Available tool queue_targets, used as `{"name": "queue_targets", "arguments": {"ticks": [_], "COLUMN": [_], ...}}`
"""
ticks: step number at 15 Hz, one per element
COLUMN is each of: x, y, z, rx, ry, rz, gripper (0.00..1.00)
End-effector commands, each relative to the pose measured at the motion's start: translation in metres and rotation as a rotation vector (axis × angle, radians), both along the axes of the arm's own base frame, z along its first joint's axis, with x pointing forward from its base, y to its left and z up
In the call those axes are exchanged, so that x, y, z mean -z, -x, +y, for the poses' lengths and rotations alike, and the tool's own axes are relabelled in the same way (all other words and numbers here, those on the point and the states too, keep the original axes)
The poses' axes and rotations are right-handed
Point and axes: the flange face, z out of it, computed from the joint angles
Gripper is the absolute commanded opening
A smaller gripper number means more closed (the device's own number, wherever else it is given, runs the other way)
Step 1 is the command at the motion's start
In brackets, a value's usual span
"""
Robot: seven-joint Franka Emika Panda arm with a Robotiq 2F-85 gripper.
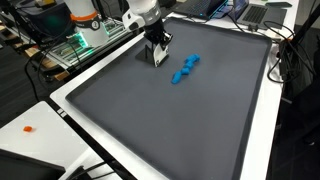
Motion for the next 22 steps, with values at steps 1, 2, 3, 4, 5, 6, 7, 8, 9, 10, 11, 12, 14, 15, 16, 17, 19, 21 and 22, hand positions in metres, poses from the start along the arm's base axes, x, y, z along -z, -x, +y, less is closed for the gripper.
{"name": "queue_targets", "arguments": {"ticks": [1, 2, 3, 4, 5, 6, 7, 8, 9, 10, 11, 12, 14, 15, 16, 17, 19, 21, 22], "x": [0.009, 0.011, 0.01, 0.009, 0.008, 0.007, 0.006, 0.005, 0.004, 0.002, -0.003, -0.008, -0.02, -0.027, -0.033, -0.039, -0.052, -0.066, -0.076], "y": [0.005, 0.006, 0.006, 0.006, 0.006, 0.006, 0.006, 0.007, 0.008, 0.008, 0.009, 0.008, 0.007, 0.007, 0.006, 0.006, 0.008, 0.007, 0.005], "z": [0.003, 0.003, 0.003, 0.002, 0.001, 0.001, 0.0, 0.0, -0.001, -0.001, -0.002, -0.002, -0.004, -0.004, -0.005, -0.005, -0.004, -0.005, -0.004], "rx": [0.008, 0.008, 0.009, 0.01, 0.006, 0.009, 0.008, 0.007, 0.008, 0.003, -0.002, -0.005, -0.013, -0.024, -0.031, -0.043, -0.063, -0.078, -0.092], "ry": [-0.006, -0.001, -0.004, -0.001, -0.002, 0.002, 0.004, 0.004, 0.007, 0.012, 0.022, 0.031, 0.055, 0.064, 0.084, 0.099, 0.142, 0.188, 0.23], "rz": [0.022, 0.033, 0.032, 0.031, 0.027, 0.028, 0.027, 0.026, 0.026, 0.025, 0.02, 0.013, 0.002, 0.0, 0.002, 0.007, 0.042, 0.066, 0.062], "gripper": [0.01, 0.01, 0.01, 0.01, 0.01, 0.27, 0.3, 0.36, 0.43, 0.5, 0.59, 0.66, 0.81, 0.88, 0.96, 0.99, 1.0, 1.0, 1.0]}}
